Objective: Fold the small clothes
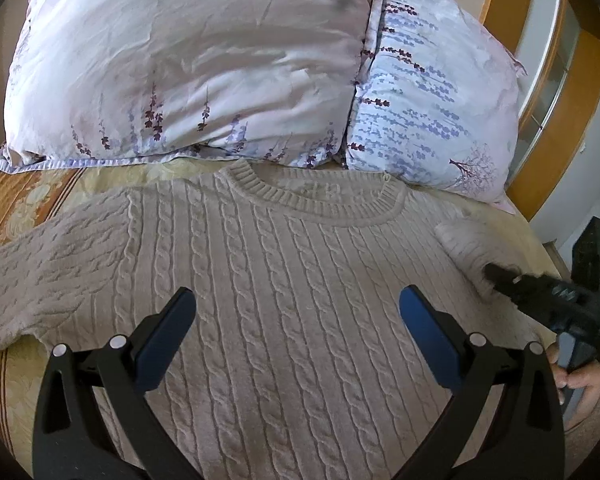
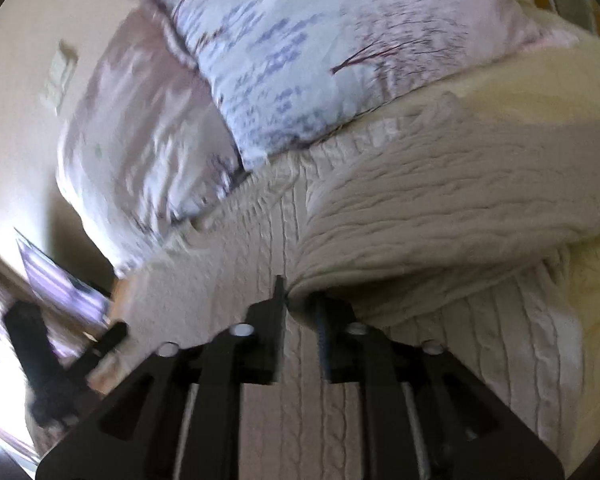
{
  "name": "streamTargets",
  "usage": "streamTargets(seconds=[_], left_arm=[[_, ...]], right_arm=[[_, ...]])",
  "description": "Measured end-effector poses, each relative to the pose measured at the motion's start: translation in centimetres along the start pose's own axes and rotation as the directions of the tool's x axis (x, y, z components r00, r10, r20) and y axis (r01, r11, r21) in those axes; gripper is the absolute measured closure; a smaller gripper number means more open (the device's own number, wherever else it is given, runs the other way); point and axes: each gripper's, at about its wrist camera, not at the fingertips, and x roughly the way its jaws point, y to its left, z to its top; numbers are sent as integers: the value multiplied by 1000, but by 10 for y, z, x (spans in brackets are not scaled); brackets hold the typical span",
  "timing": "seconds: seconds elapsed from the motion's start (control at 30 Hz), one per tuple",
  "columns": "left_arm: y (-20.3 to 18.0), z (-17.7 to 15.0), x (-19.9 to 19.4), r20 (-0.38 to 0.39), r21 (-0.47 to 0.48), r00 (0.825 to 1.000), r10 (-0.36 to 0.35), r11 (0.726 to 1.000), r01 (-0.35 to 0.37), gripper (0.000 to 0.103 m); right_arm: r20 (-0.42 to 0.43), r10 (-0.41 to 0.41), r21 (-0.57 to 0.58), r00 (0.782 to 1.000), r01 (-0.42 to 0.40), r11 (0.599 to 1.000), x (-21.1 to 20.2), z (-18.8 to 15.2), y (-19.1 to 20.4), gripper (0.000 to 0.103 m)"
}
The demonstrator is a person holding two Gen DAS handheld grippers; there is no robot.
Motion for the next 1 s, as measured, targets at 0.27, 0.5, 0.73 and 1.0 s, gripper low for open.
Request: streamTargets(seconds=[0.27, 0.5, 0.73, 1.0], left_arm=[[15, 3, 4, -29, -52, 997, -69, 996, 67, 2], [33, 4, -7, 18, -121, 991, -129, 984, 130, 2], [49, 1, -10, 54, -200, 976, -210, 956, 216, 2], [63, -7, -5, 37, -296, 963, -267, 917, 266, 2]], right_arm=[[164, -154, 272, 974, 105, 956, -40, 20, -57, 52], [222, -358, 239, 907, 305, 922, -50, 44, -57, 93], [281, -136, -192, 950, 194, 962, -25, 40, 74, 94], [-252, -14, -431, 968, -99, 897, 101, -42, 149, 67]])
